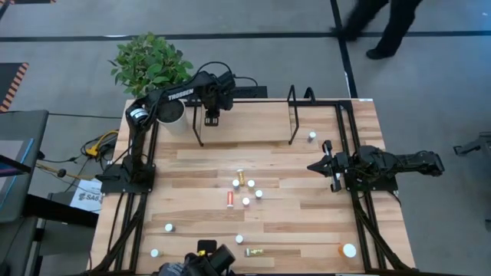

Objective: Pick and place medicine bottles onto shelf by color
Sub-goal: Put the blue pill bottle on the shelf

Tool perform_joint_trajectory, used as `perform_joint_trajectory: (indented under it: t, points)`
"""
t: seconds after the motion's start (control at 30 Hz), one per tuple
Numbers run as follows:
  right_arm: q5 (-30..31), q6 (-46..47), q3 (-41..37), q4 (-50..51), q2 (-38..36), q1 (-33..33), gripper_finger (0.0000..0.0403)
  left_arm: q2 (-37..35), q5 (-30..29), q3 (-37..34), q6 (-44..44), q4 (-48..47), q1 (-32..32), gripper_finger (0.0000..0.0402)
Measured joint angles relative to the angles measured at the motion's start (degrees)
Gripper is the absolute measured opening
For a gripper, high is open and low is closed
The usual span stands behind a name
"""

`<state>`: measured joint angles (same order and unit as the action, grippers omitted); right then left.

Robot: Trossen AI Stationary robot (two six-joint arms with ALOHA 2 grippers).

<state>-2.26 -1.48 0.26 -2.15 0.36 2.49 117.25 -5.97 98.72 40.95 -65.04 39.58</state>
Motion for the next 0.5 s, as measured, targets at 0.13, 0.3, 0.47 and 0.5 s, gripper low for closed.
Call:
perform_joint_trajectory:
  t: [0.13, 0.3, 0.47, 0.5]
  points:
    - [0.0, 0.0, 0.01, 0.0, 0.0, -0.01, 0.0026, 0.0, 1.11, 0.0, -0.7, 0.03, 0.34, 0.0098]
    - [0.02, 0.0, -0.01, 0.0, 0.0, -0.01, 0.0026, 0.0, 1.05, 0.0, -1.22, 0.03, 0.34, 0.0098]
    - [0.02, 0.0, -0.01, 0.0, 0.0, 0.0, 0.0026, 0.13, 1.13, -0.09, -1.64, 0.03, 0.41, 0.0117]
    - [0.02, 0.0, -0.01, 0.0, 0.0, -0.01, 0.0026, 0.2, 1.13, -0.15, -1.64, 0.02, 0.41, 0.0124]
